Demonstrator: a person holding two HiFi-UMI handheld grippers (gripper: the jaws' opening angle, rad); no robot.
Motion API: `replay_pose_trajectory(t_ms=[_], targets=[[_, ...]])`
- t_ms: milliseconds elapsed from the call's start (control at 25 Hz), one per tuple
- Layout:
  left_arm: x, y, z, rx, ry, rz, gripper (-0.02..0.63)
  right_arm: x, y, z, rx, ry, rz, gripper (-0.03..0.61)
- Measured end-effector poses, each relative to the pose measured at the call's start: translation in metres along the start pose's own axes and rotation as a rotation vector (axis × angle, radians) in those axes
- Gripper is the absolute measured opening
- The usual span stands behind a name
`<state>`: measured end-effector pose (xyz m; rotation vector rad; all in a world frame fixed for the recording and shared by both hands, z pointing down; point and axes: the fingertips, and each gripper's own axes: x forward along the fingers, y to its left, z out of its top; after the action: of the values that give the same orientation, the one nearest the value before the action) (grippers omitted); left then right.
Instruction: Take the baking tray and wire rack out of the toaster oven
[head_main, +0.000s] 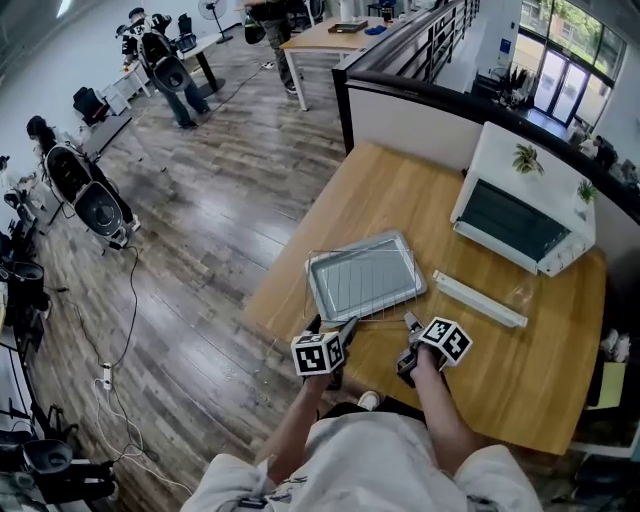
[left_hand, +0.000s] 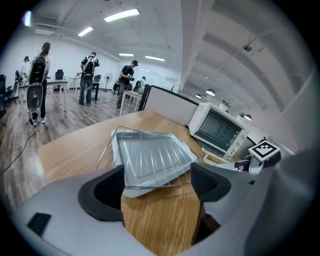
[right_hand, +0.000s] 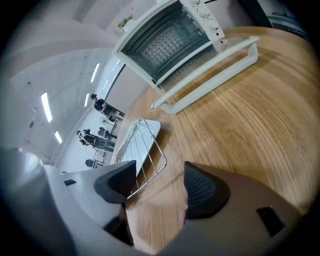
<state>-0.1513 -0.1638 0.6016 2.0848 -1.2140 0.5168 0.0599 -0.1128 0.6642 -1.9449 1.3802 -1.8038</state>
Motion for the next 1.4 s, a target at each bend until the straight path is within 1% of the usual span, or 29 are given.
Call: replay_pose_trajectory(t_ms=[120, 240, 320, 440, 520, 560, 760, 880, 1000, 1080, 1160, 1240, 1320, 1400], targets=[[0.000, -0.024, 0.021, 0.063, -0.085, -0.053, 0.434, -0.027, 0.001, 0.014, -0.045, -0.071, 0.041, 0.310], [0.000, -0.056, 0.038, 0.138, -0.151, -0.120, 0.433, -0.059, 0.002, 0.032, -0.087, -0.154, 0.079, 0.305], [0.002, -0.079, 0.047, 0.207, -0.186, -0.177, 0.433, -0.080, -0.001, 0.045, -0.125, -0.219, 0.084, 0.305], [0.006, -0.114, 0.060, 0.333, -0.243, -0.256, 0.431, -0.110, -0.006, 0.065, -0.190, -0.320, 0.073, 0.304], [0.007, -0.137, 0.069, 0.407, -0.284, -0.305, 0.430, -0.130, -0.009, 0.079, -0.241, -0.390, 0.055, 0.302], [0.007, -0.148, 0.073, 0.430, -0.300, -0.333, 0.430, -0.140, -0.011, 0.086, -0.268, -0.428, 0.043, 0.302], [0.009, -0.196, 0.086, 0.494, -0.347, -0.451, 0.430, -0.200, -0.024, 0.120, -0.377, -0.633, -0.020, 0.299], [0.007, -0.222, 0.097, 0.532, -0.389, -0.506, 0.426, -0.233, -0.025, 0.140, -0.481, -0.759, -0.078, 0.298], [0.000, -0.247, 0.110, 0.602, -0.460, -0.554, 0.422, -0.263, -0.023, 0.159, -0.590, -0.889, -0.165, 0.291], [-0.008, -0.261, 0.119, 0.655, -0.523, -0.576, 0.417, -0.279, -0.018, 0.169, -0.633, -0.945, -0.185, 0.291], [-0.018, -0.273, 0.131, 0.671, -0.587, -0.602, 0.414, -0.294, -0.010, 0.180, -0.664, -0.997, -0.192, 0.291], [-0.025, -0.282, 0.146, 0.634, -0.636, -0.631, 0.399, -0.309, -0.002, 0.190, -0.692, -1.049, -0.199, 0.291], [-0.026, -0.286, 0.160, 0.595, -0.669, -0.633, 0.388, -0.318, 0.004, 0.199, -0.720, -1.083, -0.206, 0.290], [-0.023, -0.288, 0.168, 0.585, -0.682, -0.617, 0.382, -0.320, 0.004, 0.208, -0.734, -1.094, -0.214, 0.290]])
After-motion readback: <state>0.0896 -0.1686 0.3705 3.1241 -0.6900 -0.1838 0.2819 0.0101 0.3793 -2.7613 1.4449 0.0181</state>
